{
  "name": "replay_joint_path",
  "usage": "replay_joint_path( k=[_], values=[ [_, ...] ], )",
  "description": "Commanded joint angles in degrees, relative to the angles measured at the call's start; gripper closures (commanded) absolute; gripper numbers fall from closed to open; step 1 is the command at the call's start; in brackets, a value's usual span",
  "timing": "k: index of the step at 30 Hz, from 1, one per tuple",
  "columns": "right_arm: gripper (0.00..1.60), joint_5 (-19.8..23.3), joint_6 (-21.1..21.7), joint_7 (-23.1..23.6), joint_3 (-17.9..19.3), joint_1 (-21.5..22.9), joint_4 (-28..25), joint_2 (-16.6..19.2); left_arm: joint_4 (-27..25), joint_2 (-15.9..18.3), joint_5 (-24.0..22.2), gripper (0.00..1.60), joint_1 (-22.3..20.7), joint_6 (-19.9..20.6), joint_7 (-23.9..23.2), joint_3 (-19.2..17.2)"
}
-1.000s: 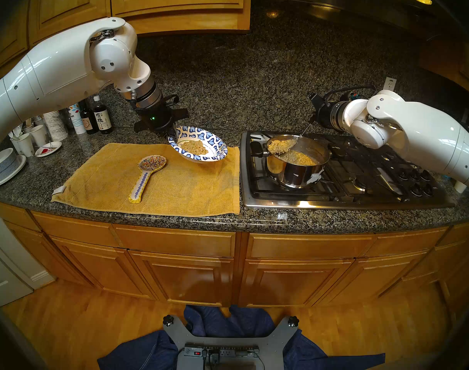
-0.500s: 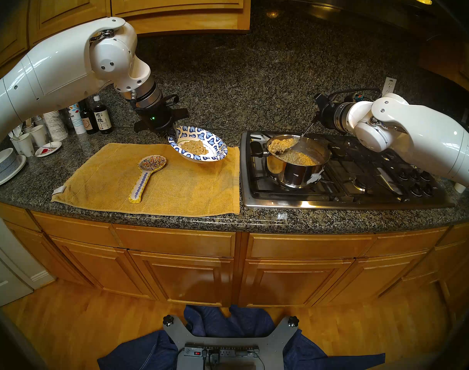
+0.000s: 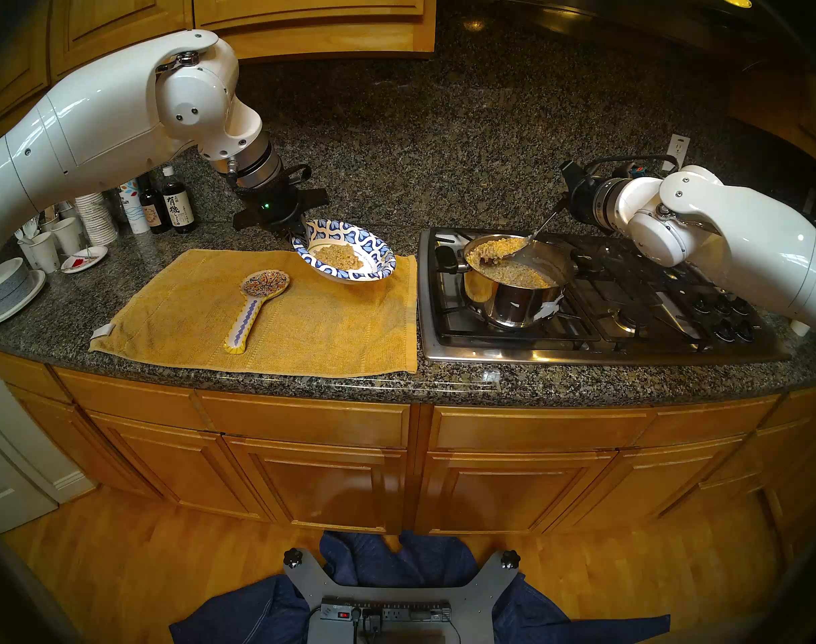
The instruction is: Scoop oatmeal into bowl
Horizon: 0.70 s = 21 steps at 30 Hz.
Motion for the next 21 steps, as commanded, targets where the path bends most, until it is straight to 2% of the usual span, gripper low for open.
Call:
replay_joint_path(
  k=[1,21],
  values=[
    [1.60,0.0,-2.1,2.5,2.8,2.3,-0.9,1.7,-0.1,0.1,0.1,1.60,-2.9,0.1,3.3,-1.5],
    [1.60,0.2,-4.4,4.8,2.5,2.0,-3.4,3.9,-0.1,0.1,0.1,1.60,-2.9,0.1,3.5,-1.6]
  ],
)
